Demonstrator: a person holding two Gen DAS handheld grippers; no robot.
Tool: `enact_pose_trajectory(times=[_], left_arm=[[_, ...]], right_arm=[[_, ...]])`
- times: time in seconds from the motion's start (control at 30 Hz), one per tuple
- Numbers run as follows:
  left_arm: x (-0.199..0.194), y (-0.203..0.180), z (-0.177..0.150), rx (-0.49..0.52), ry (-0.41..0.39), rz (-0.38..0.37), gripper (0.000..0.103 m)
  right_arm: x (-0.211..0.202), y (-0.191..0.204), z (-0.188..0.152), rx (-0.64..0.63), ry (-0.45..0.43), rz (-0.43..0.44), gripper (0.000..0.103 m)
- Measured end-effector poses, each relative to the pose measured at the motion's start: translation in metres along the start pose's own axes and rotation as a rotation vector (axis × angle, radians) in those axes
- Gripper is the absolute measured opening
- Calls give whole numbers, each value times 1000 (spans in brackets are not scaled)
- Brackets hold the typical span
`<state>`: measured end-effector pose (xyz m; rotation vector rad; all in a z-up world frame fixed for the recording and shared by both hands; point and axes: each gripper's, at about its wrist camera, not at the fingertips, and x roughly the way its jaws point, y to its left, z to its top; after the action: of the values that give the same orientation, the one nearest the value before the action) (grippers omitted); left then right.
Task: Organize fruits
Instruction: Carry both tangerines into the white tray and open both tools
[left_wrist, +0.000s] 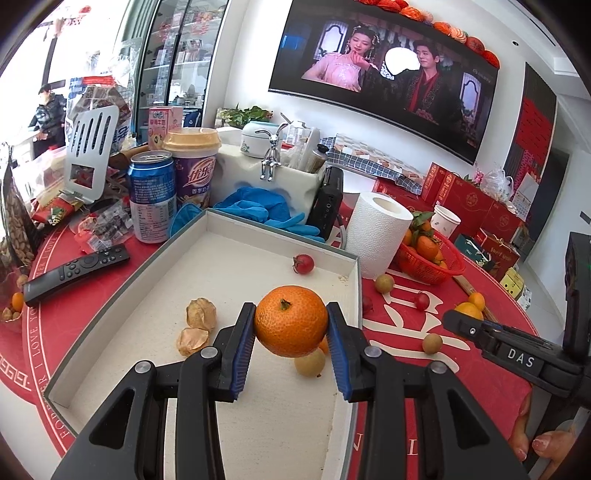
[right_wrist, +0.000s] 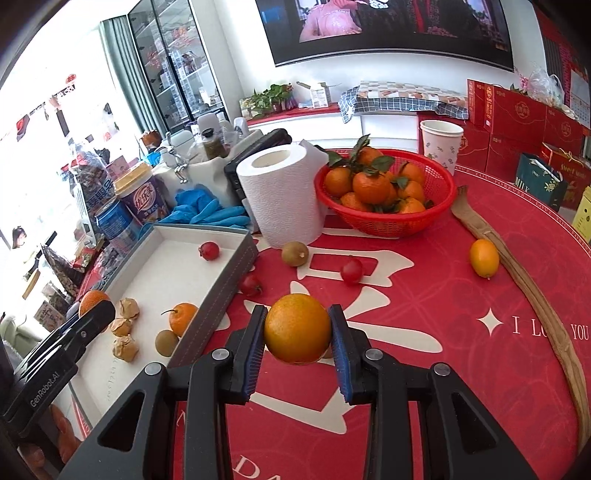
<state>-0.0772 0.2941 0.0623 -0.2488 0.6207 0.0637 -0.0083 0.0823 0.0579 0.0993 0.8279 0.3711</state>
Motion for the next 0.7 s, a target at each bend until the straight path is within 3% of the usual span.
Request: enact_pose_trajectory(times=[0.43, 0.7], left_arm=[[11, 33, 0, -40, 38, 111, 41], [20, 44, -4, -68, 80, 137, 41]], right_arm=[[32, 76, 7, -116, 69, 95, 35], [52, 103, 6, -158, 103, 113, 35]])
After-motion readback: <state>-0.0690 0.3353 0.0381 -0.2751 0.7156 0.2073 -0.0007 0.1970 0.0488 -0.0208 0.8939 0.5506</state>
